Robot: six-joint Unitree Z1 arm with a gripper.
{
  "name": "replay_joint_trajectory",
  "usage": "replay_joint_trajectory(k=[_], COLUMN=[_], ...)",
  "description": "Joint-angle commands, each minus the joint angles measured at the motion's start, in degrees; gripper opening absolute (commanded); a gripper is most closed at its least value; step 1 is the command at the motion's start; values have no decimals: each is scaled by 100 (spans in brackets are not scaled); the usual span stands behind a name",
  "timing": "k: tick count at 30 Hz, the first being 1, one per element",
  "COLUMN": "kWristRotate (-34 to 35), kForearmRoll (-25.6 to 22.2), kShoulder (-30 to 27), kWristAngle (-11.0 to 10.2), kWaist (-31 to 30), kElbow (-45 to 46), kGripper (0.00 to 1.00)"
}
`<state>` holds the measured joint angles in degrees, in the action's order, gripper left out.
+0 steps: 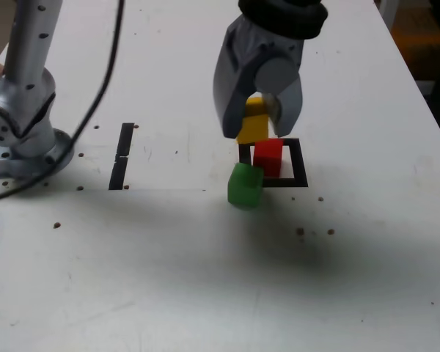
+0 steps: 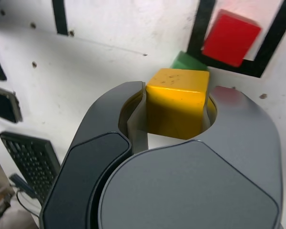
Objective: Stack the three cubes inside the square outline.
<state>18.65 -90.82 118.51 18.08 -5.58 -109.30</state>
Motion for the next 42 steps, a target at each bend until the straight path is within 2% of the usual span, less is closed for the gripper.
replay_joint_trajectory(k=[1,6,10,23,42], kWristRotate=[-101,-333,-513,-1031,-1214], kForearmRoll=[-30,23,80,313,898], kShoulder=[45,85,136,349,488], kWristAngle=[-77,-292,-369,-439,-488], kWaist=[44,136,181,189,190], kElbow=[-35,-56,6,162,466], kGripper=[20,20,20,20,21])
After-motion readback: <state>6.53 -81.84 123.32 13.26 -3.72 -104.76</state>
